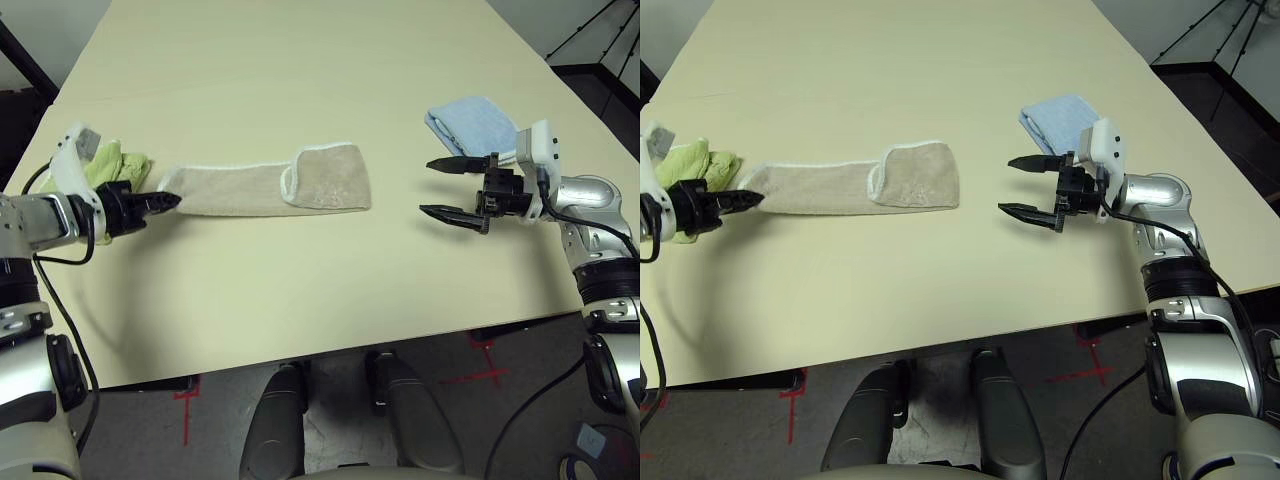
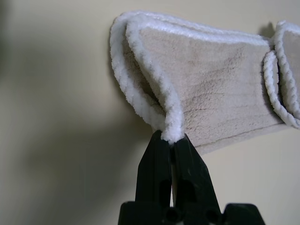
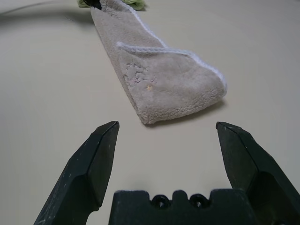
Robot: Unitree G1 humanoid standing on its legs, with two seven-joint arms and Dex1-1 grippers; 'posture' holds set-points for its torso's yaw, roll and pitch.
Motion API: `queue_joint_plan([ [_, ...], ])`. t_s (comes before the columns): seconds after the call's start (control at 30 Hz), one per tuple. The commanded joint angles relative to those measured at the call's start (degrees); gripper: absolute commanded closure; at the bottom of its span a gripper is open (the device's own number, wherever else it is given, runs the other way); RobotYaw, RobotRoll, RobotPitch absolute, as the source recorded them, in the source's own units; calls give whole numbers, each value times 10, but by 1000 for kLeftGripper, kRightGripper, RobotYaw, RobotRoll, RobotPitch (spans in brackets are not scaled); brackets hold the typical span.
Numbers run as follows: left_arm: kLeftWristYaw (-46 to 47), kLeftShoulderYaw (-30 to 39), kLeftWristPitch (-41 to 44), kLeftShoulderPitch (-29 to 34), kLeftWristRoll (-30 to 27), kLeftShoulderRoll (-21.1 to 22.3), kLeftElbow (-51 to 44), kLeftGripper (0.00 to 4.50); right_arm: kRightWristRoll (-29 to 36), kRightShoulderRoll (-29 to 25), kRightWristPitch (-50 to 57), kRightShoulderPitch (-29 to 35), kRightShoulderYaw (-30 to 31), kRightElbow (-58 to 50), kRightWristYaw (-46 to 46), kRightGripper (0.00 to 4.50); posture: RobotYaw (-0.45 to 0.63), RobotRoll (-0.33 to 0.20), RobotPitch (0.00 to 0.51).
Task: Fold the towel and set it aside.
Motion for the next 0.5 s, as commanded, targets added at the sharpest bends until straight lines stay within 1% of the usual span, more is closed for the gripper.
queue_joint_plan([
  [0.03, 8, 4, -21, 13, 8, 6, -9, 4480, -4, -1, -7, -4, 7, 11, 6, 0, 35, 0, 203],
  [0.23, 0, -9, -56, 21, 24, 22, 8, 4480, -4, -2, -9, -6, 7, 15, 7, 0, 35, 0, 198],
  [0.5, -17, -19, -71, 34, 26, 45, 15, 4480, -6, -1, -10, -6, 7, 19, 8, 0, 40, 0, 195],
])
